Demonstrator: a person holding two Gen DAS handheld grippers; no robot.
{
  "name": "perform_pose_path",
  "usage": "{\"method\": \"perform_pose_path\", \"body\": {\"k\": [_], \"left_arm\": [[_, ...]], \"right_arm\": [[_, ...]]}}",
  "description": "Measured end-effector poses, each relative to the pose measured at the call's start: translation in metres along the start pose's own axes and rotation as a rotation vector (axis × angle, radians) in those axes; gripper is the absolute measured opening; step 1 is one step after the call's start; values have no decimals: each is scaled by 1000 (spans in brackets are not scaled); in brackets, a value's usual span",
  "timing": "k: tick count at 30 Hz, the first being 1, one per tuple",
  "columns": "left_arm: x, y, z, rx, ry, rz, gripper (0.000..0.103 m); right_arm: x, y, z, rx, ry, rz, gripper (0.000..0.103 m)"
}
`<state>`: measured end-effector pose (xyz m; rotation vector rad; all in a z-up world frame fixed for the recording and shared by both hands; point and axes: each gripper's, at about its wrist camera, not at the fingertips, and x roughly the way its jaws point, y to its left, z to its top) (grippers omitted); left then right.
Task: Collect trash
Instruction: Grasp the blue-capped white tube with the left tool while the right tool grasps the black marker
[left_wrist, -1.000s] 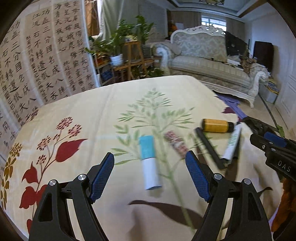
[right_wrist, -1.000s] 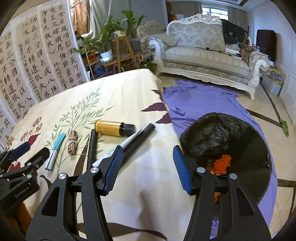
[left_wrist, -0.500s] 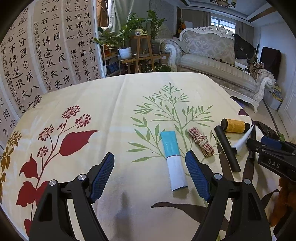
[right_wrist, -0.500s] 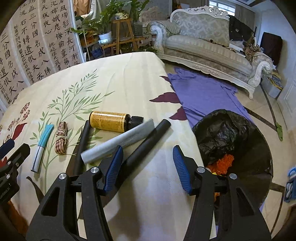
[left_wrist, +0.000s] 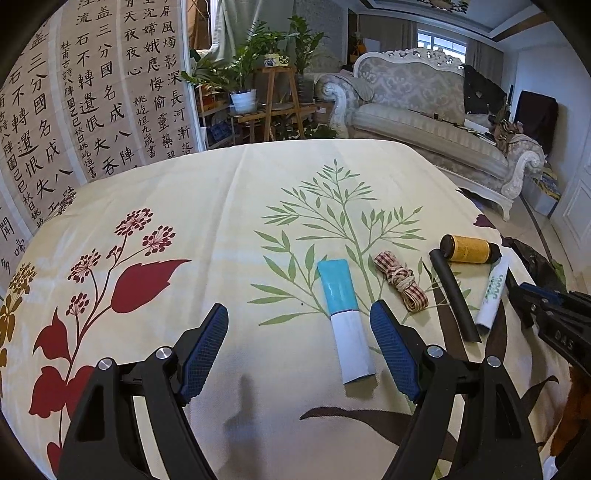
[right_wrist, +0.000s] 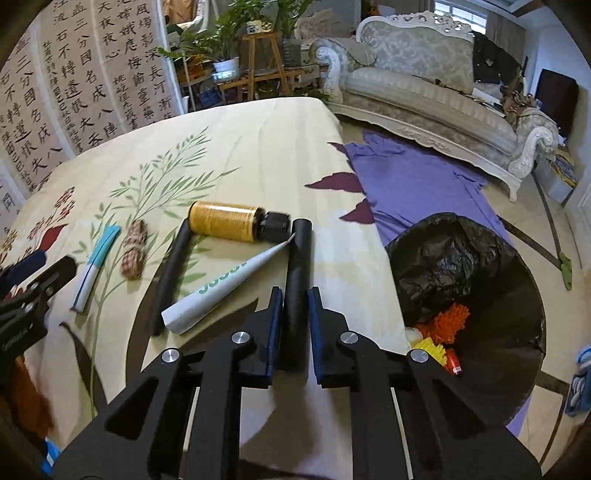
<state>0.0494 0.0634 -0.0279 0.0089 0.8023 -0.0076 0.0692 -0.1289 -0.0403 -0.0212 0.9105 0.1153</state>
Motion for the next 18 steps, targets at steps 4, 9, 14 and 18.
{"method": "perform_pose_path", "body": {"k": [4, 9, 14, 18], "left_arm": [[4, -3, 2, 11, 12, -2, 77], [14, -9, 5, 37, 36, 0, 77], [18, -12, 6, 50, 49, -12, 69], [24, -14, 4, 62, 78, -34, 45]], "right_arm": [[-3, -1, -5, -11, 1, 14, 14], [-2, -3, -3, 1, -11, 10, 30], [2, -1, 1, -2, -21, 7, 21], [4, -1, 0, -15, -27, -1, 16]]}}
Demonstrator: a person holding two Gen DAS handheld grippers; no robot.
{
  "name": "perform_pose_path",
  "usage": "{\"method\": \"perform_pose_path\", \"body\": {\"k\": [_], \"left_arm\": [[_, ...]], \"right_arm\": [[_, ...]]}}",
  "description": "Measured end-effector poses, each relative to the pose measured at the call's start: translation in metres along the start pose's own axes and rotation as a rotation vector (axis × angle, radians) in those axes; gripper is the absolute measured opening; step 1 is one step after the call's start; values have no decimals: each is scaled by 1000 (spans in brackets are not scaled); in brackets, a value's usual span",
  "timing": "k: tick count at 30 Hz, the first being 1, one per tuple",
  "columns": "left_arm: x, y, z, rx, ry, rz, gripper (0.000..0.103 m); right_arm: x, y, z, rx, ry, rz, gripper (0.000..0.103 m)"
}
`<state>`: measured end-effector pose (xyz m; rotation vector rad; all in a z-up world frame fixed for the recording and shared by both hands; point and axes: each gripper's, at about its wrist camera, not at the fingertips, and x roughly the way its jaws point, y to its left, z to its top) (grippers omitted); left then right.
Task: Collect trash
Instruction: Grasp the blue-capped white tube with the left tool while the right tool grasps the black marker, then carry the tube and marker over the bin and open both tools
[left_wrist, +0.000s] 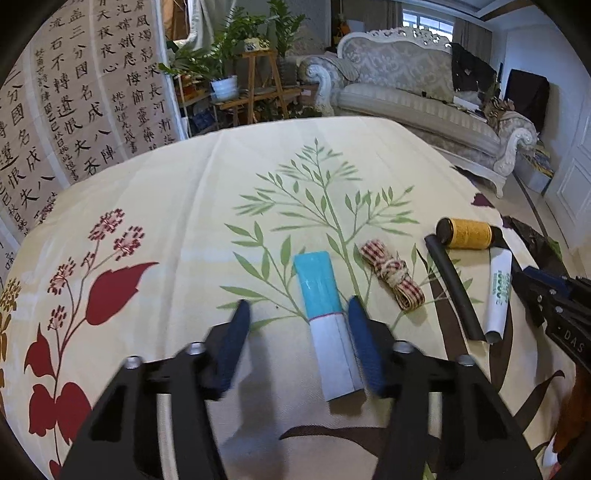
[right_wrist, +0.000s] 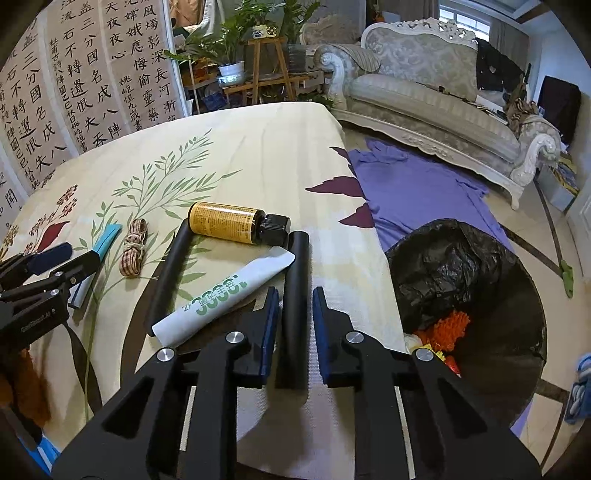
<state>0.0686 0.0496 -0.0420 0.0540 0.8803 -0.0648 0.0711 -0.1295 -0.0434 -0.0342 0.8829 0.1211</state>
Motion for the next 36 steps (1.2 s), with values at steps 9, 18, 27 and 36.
{"method": "perform_pose_path", "body": {"k": [9, 18, 27, 36], "left_arm": [[-6, -5, -6, 29, -15, -31, 17], [-24, -13, -12, 30, -51, -40, 15], [-50, -39, -12, 50, -115, -96, 14], [-62, -92, -3, 116, -165, -189, 14]], "right_arm": [[-4, -3, -4, 15, -15, 12, 13], [-21, -10, -11, 37, -45, 20, 13], [-49, -30, -20, 80, -92, -5, 13], [-68, -75, -33, 149, -119, -83, 13]]}}
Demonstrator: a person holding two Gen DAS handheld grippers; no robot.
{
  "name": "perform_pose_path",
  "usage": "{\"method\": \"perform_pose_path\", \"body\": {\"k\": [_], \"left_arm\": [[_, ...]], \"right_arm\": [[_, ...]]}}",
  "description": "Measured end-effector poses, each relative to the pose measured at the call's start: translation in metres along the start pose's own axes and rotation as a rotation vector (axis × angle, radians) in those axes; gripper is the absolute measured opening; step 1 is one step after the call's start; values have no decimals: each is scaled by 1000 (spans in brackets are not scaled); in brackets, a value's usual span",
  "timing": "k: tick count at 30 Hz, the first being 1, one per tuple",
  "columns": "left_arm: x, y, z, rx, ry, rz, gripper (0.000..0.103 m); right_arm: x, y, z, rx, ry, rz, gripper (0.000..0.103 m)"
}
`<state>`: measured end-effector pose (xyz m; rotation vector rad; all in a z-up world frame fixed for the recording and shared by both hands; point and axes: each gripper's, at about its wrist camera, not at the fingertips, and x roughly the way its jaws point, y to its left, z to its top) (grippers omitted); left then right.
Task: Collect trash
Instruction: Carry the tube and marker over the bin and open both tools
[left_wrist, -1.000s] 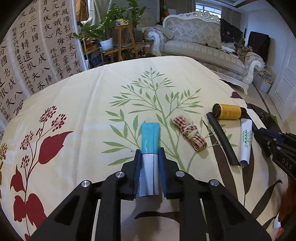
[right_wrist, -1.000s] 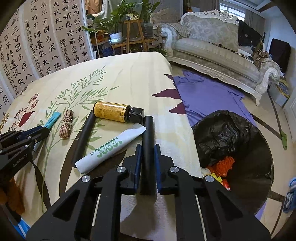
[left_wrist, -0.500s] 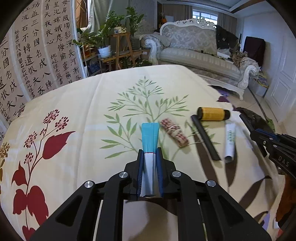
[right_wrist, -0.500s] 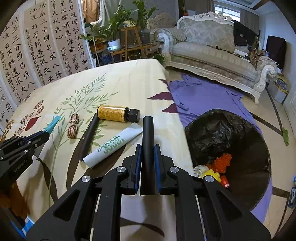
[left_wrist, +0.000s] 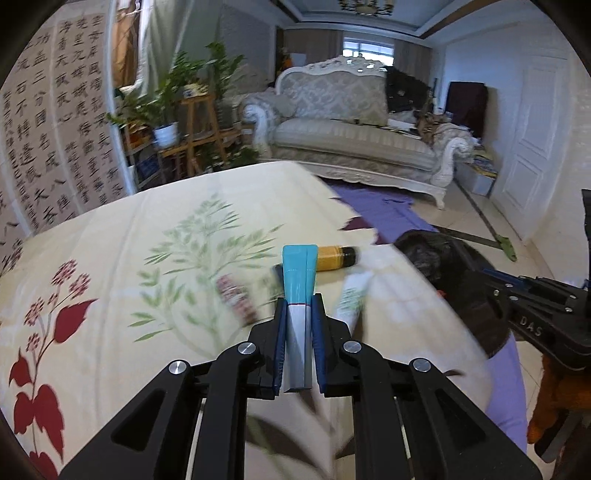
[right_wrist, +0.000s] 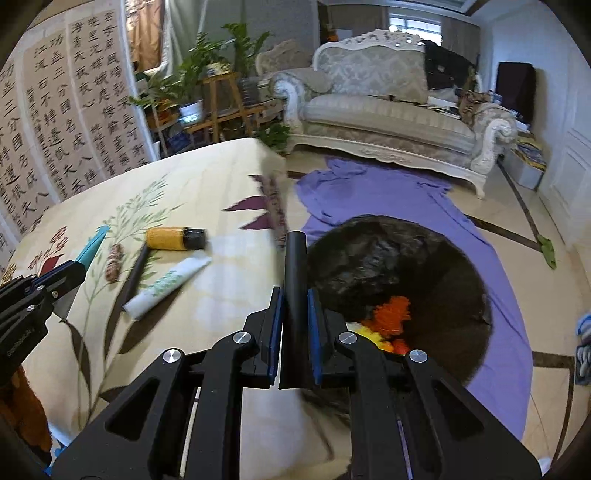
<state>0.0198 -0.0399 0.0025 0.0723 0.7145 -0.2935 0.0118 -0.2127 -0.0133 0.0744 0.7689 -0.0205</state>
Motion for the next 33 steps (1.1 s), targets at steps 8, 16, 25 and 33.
{"method": "perform_pose_path", "body": {"k": [8, 16, 25, 33], "left_arm": [[16, -56, 18, 60, -30, -92, 14], [40, -106, 23, 118, -14, -153, 14], [63, -143, 28, 170, 1, -193, 14], [78, -166, 29, 217, 21, -173, 14]], "right_arm": [[-6, -50, -3, 78, -23, -75, 13], [1, -83, -6, 121, -30, -108, 13], [14, -108, -8, 150, -21, -113, 13], [26, -128, -8, 184, -15, -120, 13]]}}
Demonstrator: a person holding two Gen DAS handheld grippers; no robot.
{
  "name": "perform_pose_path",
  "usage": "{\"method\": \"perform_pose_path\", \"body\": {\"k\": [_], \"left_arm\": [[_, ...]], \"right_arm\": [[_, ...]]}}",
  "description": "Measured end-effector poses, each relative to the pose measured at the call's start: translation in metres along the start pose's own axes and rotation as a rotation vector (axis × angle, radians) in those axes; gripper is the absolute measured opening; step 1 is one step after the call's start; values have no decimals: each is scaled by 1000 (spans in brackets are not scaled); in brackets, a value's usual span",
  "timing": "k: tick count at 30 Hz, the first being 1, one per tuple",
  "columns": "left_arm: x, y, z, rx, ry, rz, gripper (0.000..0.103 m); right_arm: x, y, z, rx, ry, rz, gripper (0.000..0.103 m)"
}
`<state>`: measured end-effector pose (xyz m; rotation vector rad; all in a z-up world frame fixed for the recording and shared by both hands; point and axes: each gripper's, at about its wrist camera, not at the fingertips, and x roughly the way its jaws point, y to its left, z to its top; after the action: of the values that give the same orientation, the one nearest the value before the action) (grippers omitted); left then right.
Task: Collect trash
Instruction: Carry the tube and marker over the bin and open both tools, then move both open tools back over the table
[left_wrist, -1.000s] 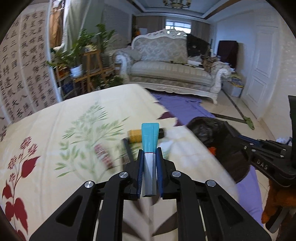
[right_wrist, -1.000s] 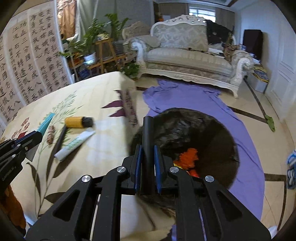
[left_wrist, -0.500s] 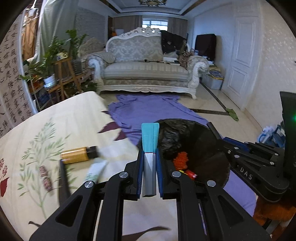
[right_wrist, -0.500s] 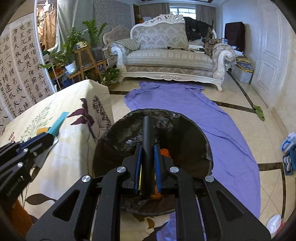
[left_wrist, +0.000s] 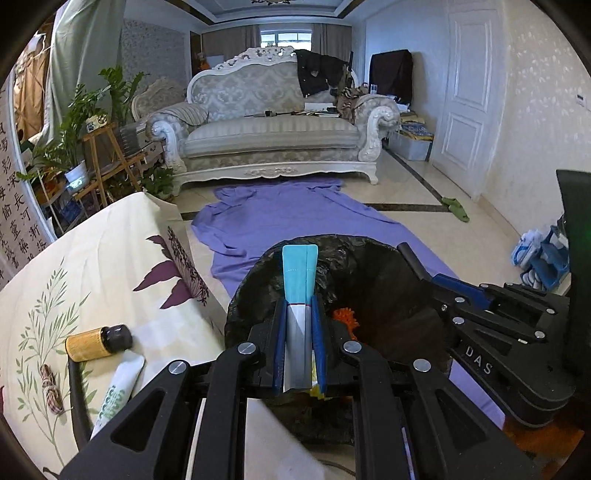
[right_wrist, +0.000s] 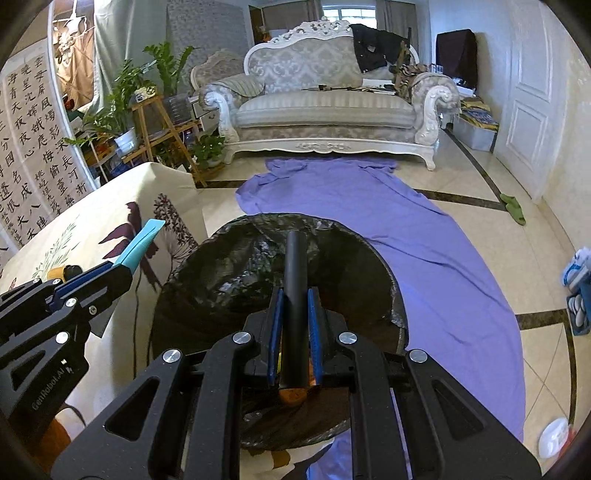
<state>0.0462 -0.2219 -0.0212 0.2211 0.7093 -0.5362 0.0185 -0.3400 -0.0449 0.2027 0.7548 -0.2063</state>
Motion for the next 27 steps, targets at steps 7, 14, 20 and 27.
{"method": "perform_pose_path", "body": {"k": [7, 14, 20, 27], "left_arm": [[12, -5, -1, 12, 28, 41, 42], [7, -1, 0, -10, 17, 56, 64], [-2, 7, -1, -30, 13, 85, 70], [-23, 27, -11, -56, 15, 116, 71]], "right_arm": [[7, -11, 0, 35, -5, -1, 29], [2, -17, -1, 49, -13, -17, 37], [-6, -17, -1, 53, -27, -22, 41], [-18, -1, -1, 45, -40, -2, 44]]}}
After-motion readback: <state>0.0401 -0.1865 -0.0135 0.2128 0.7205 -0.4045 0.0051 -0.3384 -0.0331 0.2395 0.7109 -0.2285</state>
